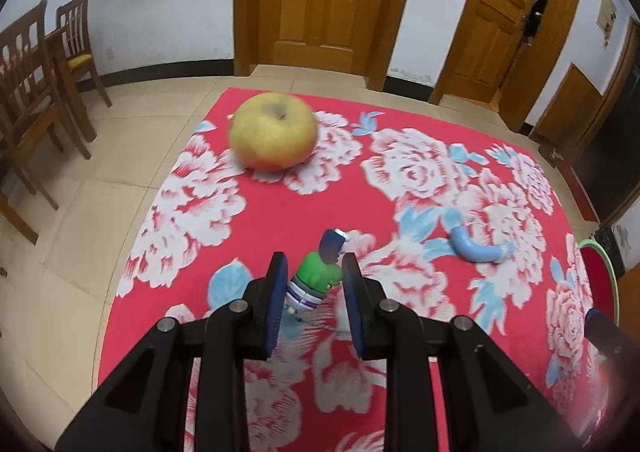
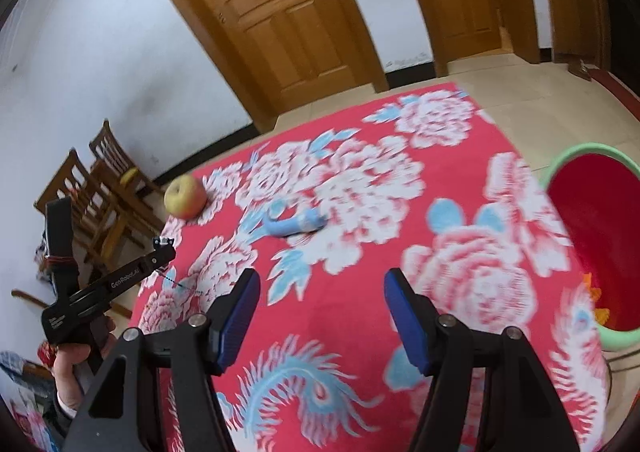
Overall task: Collect trash
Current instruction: 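Grasp the blue toy tube with the right tool while the left tool holds the green figure, then carry the blue tube and green figure over the bucket and open both tools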
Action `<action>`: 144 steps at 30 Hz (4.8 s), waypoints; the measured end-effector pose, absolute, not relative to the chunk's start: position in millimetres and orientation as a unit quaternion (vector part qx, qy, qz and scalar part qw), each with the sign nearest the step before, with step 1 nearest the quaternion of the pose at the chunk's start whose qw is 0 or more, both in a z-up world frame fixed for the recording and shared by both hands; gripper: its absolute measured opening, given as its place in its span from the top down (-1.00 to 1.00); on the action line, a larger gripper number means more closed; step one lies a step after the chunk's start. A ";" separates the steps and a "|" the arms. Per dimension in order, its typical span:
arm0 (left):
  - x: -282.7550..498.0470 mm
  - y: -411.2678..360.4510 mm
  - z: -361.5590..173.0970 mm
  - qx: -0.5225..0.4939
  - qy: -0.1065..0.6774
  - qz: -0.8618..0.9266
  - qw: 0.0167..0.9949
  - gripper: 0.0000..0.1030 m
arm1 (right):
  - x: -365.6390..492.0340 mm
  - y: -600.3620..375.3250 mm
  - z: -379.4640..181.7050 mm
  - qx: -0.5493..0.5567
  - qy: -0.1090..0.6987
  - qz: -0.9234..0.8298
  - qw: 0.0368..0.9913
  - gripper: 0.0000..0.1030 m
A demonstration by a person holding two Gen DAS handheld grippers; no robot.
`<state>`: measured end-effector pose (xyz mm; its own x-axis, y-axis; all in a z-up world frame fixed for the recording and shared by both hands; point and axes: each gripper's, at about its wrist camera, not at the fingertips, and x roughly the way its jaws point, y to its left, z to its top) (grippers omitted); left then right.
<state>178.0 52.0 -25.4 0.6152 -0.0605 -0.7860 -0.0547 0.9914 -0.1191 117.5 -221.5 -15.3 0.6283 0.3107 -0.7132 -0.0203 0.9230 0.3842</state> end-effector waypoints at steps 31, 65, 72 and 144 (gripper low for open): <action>178.8 72.5 -54.7 -0.073 0.420 0.023 0.904 0.47 | 224.9 -125.0 -68.4 0.047 0.467 0.040 0.882 -0.74; 180.5 56.1 -58.2 -0.042 0.426 0.013 0.904 0.47 | 132.8 -184.0 -31.9 0.090 0.435 0.041 0.895 -0.49; 164.5 37.0 -38.5 -0.040 0.428 -0.016 0.903 0.47 | 98.5 -223.0 -25.5 0.117 0.422 0.020 0.899 -0.49; 141.3 -342.8 -19.2 0.055 0.449 -0.338 0.825 0.31 | -28.2 -503.0 -41.8 0.313 0.328 -0.185 0.872 -0.73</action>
